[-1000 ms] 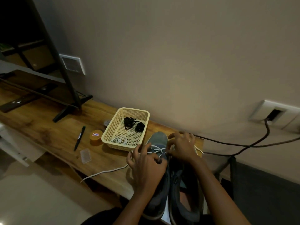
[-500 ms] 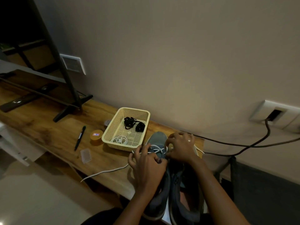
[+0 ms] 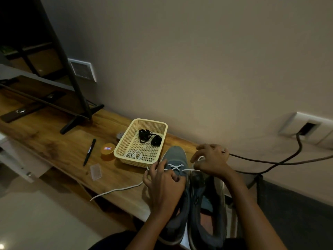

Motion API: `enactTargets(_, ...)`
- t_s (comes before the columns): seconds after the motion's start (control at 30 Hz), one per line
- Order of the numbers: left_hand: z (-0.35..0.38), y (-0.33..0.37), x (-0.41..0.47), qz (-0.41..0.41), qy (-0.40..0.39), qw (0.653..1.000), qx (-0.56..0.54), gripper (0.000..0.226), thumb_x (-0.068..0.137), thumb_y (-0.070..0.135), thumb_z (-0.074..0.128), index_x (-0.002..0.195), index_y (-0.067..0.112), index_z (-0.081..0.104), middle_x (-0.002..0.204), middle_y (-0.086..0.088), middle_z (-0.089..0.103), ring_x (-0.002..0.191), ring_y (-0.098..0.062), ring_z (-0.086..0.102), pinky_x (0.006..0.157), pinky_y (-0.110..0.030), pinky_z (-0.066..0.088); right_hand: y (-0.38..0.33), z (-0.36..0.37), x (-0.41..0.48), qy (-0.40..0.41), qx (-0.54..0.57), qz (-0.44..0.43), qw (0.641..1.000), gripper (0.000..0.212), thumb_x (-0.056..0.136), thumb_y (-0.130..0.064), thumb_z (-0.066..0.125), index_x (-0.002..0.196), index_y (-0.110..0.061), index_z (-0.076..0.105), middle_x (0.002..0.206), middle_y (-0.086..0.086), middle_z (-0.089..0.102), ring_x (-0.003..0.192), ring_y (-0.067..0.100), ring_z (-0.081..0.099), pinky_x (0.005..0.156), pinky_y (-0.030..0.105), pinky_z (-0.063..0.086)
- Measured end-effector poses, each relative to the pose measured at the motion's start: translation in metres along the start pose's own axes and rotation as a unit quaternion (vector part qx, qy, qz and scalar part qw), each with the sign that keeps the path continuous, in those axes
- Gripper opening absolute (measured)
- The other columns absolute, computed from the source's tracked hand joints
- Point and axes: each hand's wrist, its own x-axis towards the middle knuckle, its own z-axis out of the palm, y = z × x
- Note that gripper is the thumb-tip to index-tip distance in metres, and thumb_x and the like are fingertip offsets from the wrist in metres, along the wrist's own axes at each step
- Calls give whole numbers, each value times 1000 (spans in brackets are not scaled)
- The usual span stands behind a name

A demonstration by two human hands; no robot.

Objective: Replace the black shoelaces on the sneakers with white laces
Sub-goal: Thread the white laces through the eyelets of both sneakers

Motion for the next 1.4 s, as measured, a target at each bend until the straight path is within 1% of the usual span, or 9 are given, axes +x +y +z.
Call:
enactTargets(0.17,2,-1,1,-1,-17,1000,-2,35,81,34,59,55,26,37,144,14,38,138,-11,18,110,-42,7,-19,15,3,-49,-109,-45,992,20,85,-42,58,95,-28,69,138,-10,42,139,27,14,110,61,-1)
enactTargets(0.5,11,-6,0,-20,4,999,29,18,84,34,55,87,19,65,140,12,42,133,-15,26,106,-40,13,-19,5,0,-108,-77,-62,989,17,85,-41,60,80,-25,66,107,-4,59,123,23,36,111,53,8)
enactTargets(0.63,9,-5,2,-36,-13,999,10,15,83,38,54,81,24,59,135,15,43,131,-13,24,106,-39,15,-10,-26,-8,-152,39,-65,985,29,84,-32,65,56,-24,60,63,-12,62,65,-8,53,96,24,35)
enactTargets(0.77,-5,5,0,-41,6,999,-17,15,84,37,57,89,24,60,129,15,45,129,-13,21,108,-41,23,2,-63,-19,-102,106,-69,987,25,81,-24,70,57,-33,67,55,-10,66,56,-7,57,95,48,40)
enactTargets(0.87,-21,14,9,-22,6,992,-124,17,87,31,59,103,34,54,121,15,51,126,-12,34,108,-38,27,-10,-93,-33,-25,183,-84,979,15,81,-18,70,70,-29,71,64,0,70,63,2,61,92,41,45)
enactTargets(1.0,-60,40,21,93,-29,927,-363,32,86,12,52,104,37,58,109,8,67,109,-6,59,99,-37,46,-33,-127,-61,58,306,-167,935,9,79,-11,69,75,-18,72,69,6,70,76,14,65,77,10,43)
enactTargets(1.1,-94,72,16,168,-72,875,-449,27,86,18,55,110,28,62,104,8,70,104,-6,62,91,-23,49,-45,-137,-74,74,390,-216,892,6,75,-14,69,79,-13,72,71,4,69,72,14,64,77,22,47)
enactTargets(1.27,-115,98,7,231,-37,857,-460,15,89,13,61,100,21,67,88,2,72,85,-11,70,78,-25,55,-53,-139,-78,87,566,-261,777,7,67,-12,72,72,-17,74,68,0,67,67,9,62,65,17,50)
enactTargets(1.4,-118,95,8,227,-46,842,-486,14,85,5,63,91,16,70,76,0,73,75,-14,71,71,-19,53,-46,-140,-77,67,662,-295,685,16,58,-26,79,72,-21,74,75,-1,67,74,13,62,84,28,52)
